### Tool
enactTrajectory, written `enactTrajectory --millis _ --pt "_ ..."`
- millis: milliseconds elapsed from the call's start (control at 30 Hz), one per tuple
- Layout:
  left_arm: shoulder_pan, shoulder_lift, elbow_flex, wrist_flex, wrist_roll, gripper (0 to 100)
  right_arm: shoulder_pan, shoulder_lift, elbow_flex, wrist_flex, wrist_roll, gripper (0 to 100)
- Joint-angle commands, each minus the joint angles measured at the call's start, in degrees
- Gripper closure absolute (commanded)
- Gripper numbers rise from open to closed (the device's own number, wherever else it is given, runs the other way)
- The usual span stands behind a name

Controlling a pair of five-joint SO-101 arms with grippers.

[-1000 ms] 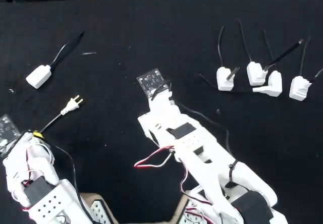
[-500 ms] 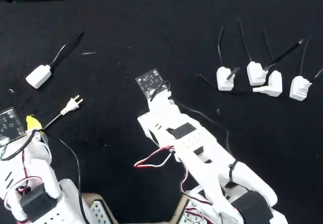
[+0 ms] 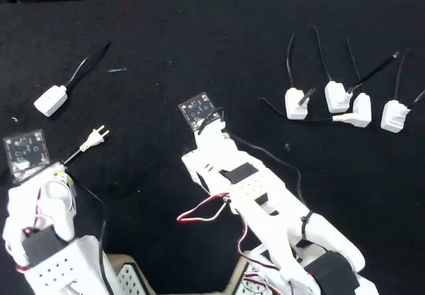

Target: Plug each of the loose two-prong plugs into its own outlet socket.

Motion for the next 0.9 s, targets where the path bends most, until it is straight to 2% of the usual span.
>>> enactTrajectory --millis 0,400,667,767,867 --pt "0.2 12.0 -10.8 1.3 -0.6 82 1.4 -2.4 -0.3 -1.4 0.5 69.8" --pt "0.2 39.2 -32.8 2.2 -0.8 83 1.5 -2.4 -0.2 -1.4 0.5 69.8" --pt "0.0 57.9 -46.3 2.4 -14.2 83 3.9 -2.5 -0.7 -1.4 0.0 69.8" --pt "0.2 63.9 -50.4 0.8 -14.9 83 4.1 -2.5 -0.7 -1.4 0.0 69.8" --pt "0.4 69.2 -52.9 -5.2 -14.9 83 4.0 -2.5 -0.7 -1.4 0.0 69.8"
